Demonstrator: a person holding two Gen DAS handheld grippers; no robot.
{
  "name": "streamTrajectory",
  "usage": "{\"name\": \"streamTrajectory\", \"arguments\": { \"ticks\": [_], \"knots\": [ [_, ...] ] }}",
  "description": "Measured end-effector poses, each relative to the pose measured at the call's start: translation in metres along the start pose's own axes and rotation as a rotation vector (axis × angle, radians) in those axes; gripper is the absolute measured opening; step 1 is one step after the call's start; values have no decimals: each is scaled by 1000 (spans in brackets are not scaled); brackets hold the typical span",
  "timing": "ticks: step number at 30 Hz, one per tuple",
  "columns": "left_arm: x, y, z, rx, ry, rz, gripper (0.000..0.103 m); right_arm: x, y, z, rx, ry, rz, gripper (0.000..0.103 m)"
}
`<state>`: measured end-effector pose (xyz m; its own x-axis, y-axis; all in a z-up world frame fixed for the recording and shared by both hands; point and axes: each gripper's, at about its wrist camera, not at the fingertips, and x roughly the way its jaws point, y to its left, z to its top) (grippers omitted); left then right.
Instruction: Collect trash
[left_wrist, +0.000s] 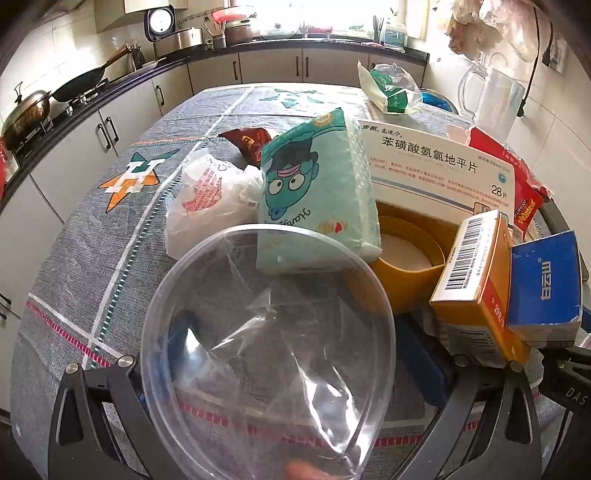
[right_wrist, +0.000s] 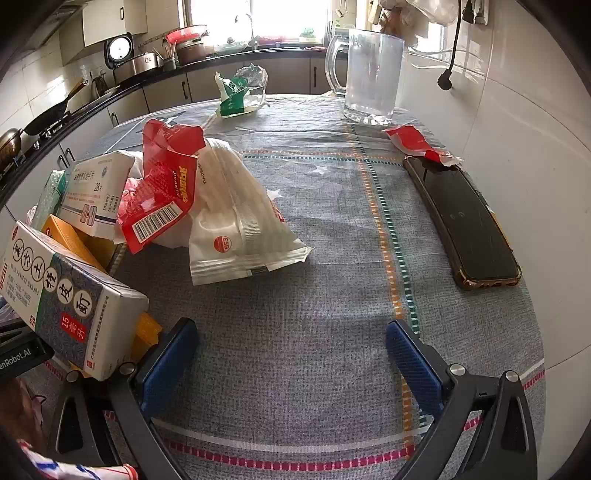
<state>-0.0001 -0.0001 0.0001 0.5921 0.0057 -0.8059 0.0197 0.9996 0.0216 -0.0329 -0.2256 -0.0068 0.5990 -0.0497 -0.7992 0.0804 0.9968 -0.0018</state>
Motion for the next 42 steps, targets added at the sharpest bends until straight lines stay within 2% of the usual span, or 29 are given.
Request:
{"name": "streamTrajectory", "arguments": {
  "ticks": [42],
  "knots": [
    [0,0,0,-2,6,-3,103,2,0,2,2,3,2,103]
  ]
}}
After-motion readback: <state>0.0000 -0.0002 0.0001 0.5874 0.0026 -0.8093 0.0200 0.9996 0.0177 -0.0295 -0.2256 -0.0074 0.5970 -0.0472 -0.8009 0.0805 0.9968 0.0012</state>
